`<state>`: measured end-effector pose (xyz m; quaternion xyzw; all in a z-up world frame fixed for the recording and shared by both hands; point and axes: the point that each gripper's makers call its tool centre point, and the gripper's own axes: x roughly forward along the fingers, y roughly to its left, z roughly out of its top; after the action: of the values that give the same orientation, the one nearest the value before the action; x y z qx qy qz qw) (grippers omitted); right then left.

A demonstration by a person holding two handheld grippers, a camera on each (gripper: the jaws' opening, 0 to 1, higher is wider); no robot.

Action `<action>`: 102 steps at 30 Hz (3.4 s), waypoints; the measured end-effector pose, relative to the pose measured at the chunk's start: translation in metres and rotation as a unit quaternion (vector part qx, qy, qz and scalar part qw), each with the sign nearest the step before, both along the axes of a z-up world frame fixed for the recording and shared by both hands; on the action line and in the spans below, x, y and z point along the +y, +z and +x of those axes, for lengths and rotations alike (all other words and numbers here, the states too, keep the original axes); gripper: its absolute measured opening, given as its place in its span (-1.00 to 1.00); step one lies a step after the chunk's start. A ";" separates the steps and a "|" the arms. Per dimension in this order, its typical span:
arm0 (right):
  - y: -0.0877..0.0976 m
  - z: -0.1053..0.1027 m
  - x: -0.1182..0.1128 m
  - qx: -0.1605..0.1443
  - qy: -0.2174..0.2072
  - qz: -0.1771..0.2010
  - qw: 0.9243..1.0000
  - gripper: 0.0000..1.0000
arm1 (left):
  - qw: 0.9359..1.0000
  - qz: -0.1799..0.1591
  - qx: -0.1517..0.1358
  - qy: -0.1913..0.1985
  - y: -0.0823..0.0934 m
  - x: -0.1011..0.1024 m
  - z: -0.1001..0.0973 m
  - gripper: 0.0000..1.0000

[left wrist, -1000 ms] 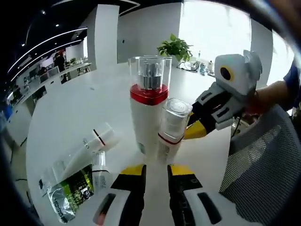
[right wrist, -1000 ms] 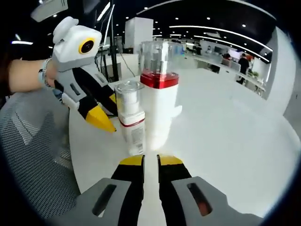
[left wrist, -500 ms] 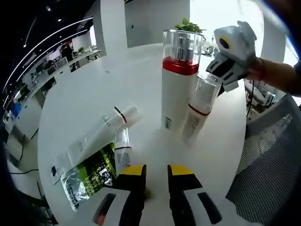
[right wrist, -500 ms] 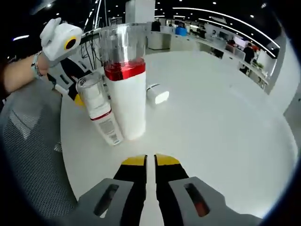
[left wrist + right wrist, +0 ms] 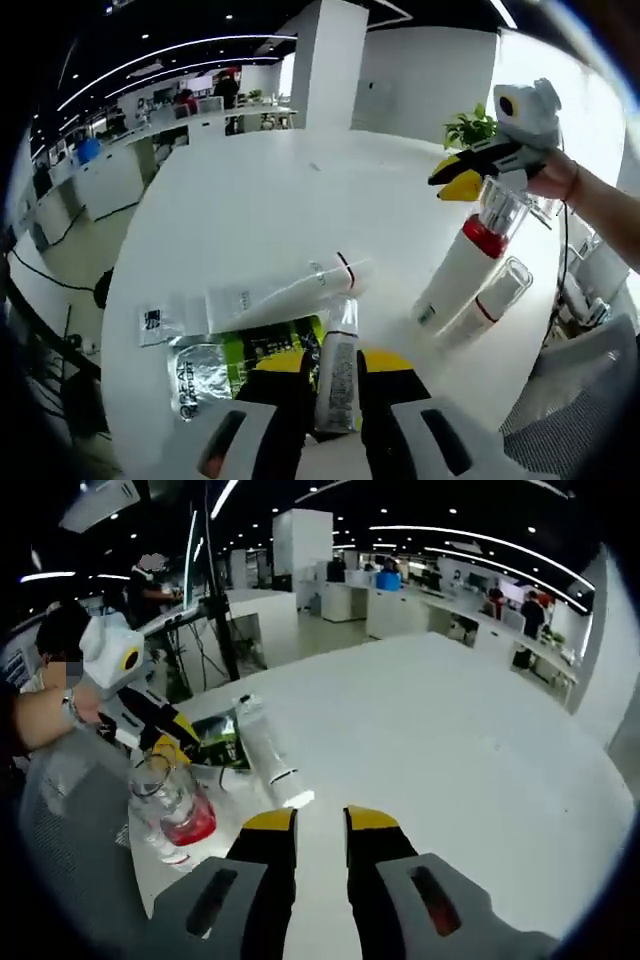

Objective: Arrange the skincare products in the storage area until every visible bottle or jar stands upright without overlapping.

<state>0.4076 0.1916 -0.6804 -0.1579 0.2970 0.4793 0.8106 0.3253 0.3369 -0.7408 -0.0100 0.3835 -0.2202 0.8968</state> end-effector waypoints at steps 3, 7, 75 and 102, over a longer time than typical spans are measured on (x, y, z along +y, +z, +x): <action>-0.007 0.003 0.023 0.025 0.035 -0.019 0.999 -0.51 | 1.000 -0.010 -0.002 0.012 0.004 0.003 0.002 -0.61; -0.027 0.007 0.047 0.041 0.088 -0.078 0.992 -0.44 | 1.000 -0.004 -0.008 0.024 0.008 0.006 0.004 -0.61; -0.129 0.003 0.056 0.084 0.256 -0.400 0.876 -0.41 | 0.986 -0.041 0.139 0.088 -0.044 0.048 0.085 -0.46; -0.128 0.004 0.055 0.086 0.263 -0.415 0.867 -0.42 | 0.962 0.032 0.269 0.040 -0.057 0.034 0.085 -0.51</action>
<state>0.4118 0.2471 -0.8088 -0.5103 0.4840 0.5193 0.4855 0.4104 0.3709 -0.7977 -0.0552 0.6172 -0.1612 0.7682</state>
